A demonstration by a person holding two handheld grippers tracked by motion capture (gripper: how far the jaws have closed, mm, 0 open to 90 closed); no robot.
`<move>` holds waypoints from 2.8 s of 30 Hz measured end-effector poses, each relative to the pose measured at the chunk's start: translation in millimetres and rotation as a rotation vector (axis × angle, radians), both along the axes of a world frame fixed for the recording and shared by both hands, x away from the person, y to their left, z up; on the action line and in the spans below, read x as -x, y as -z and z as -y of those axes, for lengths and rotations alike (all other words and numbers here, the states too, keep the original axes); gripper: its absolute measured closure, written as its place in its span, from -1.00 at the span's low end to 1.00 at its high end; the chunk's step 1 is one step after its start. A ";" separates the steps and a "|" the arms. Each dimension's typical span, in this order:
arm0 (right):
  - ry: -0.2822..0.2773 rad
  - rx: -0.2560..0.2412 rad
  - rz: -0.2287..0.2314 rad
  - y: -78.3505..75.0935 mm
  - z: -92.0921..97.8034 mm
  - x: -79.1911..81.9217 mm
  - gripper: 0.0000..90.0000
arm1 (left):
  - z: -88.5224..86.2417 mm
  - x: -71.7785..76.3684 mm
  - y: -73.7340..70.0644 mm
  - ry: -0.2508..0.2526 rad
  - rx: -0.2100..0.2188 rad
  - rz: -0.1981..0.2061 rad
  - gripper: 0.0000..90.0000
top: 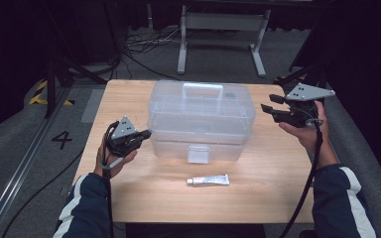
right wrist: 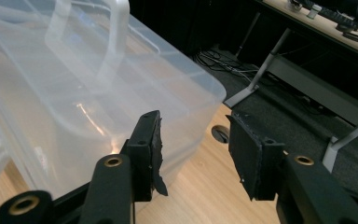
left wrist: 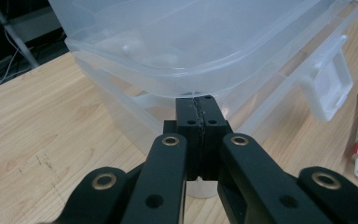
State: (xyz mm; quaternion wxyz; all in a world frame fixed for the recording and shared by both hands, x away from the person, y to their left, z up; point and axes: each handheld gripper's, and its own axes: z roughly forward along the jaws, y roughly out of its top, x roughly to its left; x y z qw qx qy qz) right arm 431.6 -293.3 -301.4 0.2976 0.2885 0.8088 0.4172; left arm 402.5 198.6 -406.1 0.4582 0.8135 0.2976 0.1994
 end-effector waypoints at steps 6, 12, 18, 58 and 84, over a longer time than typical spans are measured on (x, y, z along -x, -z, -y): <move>-0.018 0.000 -0.015 23.9 10.6 6.8 0.12 | 0.0 -1.3 -3.7 -0.001 0.008 0.011 1.00; -0.032 0.032 -0.046 48.7 8.9 8.7 0.02 | -0.5 -2.4 -6.9 0.001 0.014 0.018 1.00; -0.070 0.036 -0.075 72.0 4.0 10.1 -0.06 | -1.3 -3.9 -10.3 -0.001 0.021 0.029 1.00; 0.006 -0.054 0.275 71.9 -19.7 18.5 0.62 | -5.3 7.4 1.8 0.025 -0.023 -0.001 -0.01; 0.095 -0.050 0.373 61.3 -33.6 10.4 0.72 | 11.5 -8.0 38.0 0.039 -0.019 -0.137 -0.39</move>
